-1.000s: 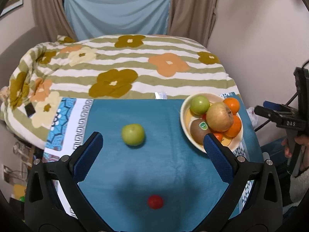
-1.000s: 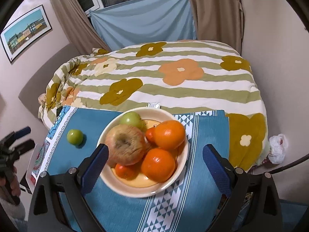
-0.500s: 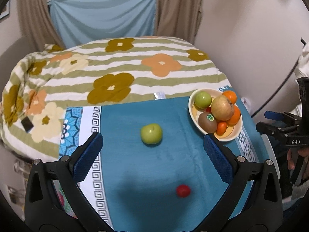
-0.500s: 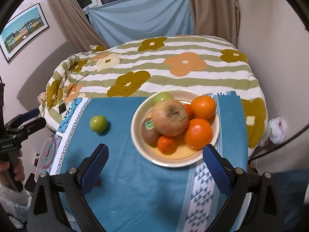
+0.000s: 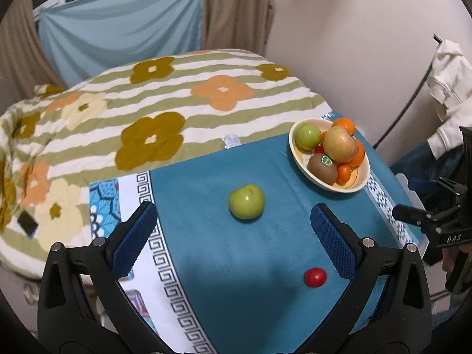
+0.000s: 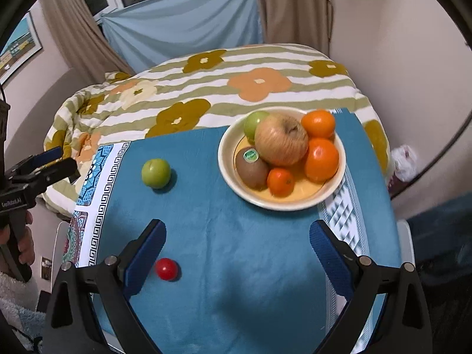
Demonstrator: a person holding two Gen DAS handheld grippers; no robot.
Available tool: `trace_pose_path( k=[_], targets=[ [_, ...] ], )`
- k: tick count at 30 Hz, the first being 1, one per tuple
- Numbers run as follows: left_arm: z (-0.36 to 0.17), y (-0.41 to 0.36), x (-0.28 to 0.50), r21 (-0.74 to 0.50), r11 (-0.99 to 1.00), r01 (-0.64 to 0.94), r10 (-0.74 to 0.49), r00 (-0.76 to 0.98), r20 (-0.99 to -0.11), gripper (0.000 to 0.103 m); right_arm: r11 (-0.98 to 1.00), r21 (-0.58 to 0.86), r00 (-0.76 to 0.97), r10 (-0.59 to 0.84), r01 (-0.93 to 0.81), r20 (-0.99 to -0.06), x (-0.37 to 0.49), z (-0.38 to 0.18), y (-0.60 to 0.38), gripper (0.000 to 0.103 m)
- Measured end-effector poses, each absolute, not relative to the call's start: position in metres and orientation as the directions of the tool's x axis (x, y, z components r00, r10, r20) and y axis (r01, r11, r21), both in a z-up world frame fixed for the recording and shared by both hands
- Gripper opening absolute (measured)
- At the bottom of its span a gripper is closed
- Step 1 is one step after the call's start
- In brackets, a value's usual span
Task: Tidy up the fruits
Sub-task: 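Grasp the green apple with the left tool while the right tool grasps the small red tomato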
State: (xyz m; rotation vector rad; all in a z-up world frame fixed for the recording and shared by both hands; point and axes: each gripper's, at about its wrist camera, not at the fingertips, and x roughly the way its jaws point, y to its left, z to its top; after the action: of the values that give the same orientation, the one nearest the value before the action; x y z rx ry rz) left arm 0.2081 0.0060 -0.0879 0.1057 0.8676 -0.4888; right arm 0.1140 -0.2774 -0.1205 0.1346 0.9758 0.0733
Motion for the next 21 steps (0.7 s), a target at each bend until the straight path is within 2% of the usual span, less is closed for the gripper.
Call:
trace_pose_path(
  k=[8,21],
  targets=[
    [-0.115,0.004,0.24,-0.11,0.818,0.565,-0.425,0.464,-0.777,0.103,0.984,0.161,0.517,0.098,0.079,-0.851,0.102,-0.142,-0.245,0.097],
    [-0.18,-0.046,0.276,-0.089,0.705,0.704,-0.441,0.336,-0.832,0.103,0.976,0.203,0.409,0.152,0.084,-0.9,0.1,-0.197,-0.205,0.097]
  ],
)
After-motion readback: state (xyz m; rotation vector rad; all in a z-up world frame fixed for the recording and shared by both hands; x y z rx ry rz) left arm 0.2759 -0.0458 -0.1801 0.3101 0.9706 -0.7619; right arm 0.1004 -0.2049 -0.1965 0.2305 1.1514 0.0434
